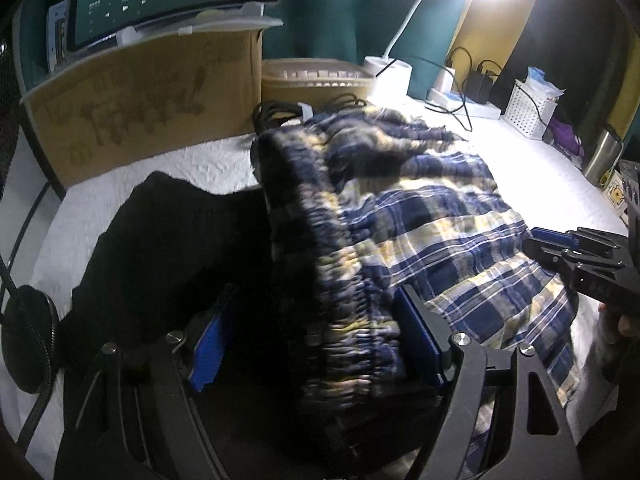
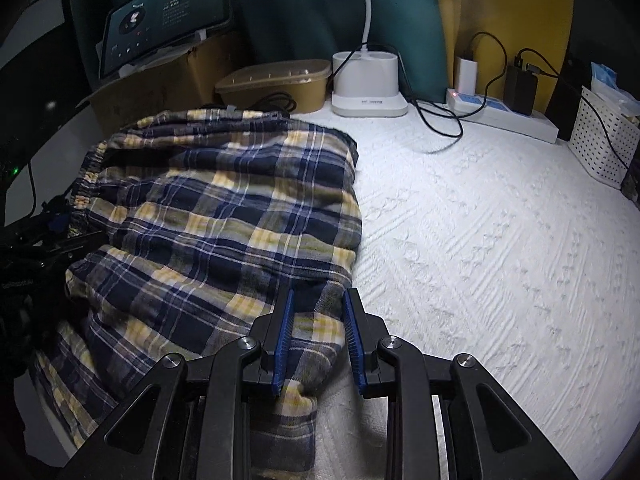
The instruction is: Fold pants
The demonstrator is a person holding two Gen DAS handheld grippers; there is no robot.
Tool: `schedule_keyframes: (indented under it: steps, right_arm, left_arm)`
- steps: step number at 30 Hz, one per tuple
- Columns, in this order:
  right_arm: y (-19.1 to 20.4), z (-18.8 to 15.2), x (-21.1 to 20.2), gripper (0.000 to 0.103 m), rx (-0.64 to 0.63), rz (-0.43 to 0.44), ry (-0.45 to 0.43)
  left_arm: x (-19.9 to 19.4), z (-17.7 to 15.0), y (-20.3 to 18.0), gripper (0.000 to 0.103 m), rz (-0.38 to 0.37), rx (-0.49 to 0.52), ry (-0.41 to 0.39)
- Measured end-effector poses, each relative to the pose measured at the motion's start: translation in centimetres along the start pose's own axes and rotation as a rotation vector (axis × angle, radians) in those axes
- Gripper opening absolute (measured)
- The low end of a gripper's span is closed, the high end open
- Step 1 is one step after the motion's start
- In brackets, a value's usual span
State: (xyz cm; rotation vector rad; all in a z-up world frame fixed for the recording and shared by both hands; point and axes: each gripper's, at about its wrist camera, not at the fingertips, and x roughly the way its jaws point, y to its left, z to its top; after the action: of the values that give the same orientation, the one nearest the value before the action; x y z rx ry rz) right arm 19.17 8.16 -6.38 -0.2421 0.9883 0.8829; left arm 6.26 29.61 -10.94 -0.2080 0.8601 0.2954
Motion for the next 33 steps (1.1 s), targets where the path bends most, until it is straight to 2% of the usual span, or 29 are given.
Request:
schedule_keyframes:
  steps: [1, 7, 11, 14, 16, 23, 25, 27, 33]
  right_arm:
    - [0.0, -0.1, 0.0, 0.027, 0.000, -0.001, 0.002]
    - [-0.6, -0.5, -0.2, 0.045, 0.010, -0.018, 0.009]
    - [-0.7, -1.0, -0.9, 0.045, 0.021, -0.022, -0.004]
    - [-0.5, -1.2, -1.6, 0.046, 0.028, -0.004, -0.021]
    - [0.0, -1.5, -1.7, 0.046, 0.015, 0.004, -0.019]
    - [1.1, -2.5, -1.4, 0.046, -0.009, 0.010, -0.006]
    - [1.1, -2.7, -1.4, 0.050, -0.009, 0.004, -0.005]
    - [1.1, -3.0, -1.5, 0.055, -0.014, -0.014, -0.009]
    - [0.6, -3.5, -1.9, 0.058, -0.010, -0.019, -0.011]
  left_arm:
    - [0.1, -0.2, 0.1, 0.078, 0.001, -0.001, 0.002]
    - [-0.1, -0.6, 0.4, 0.080, 0.014, -0.005, 0.005]
    - [-0.8, -0.5, 0.2, 0.079, 0.020, -0.018, -0.002]
    - [-2.7, -0.6, -0.2, 0.079, -0.039, -0.038, -0.058]
    - [-3.2, -0.9, -0.6, 0.079, -0.048, -0.026, -0.067]
    - [-1.6, -2.4, -1.6, 0.079, -0.038, -0.004, 0.005]
    - [-0.9, -2.9, -1.6, 0.079, -0.032, 0.006, 0.021]
    - [-0.9, -3.3, -1.4, 0.079, -0.033, 0.008, 0.012]
    - [-1.2, -3.3, -1.2, 0.079, -0.018, 0.024, 0.010]
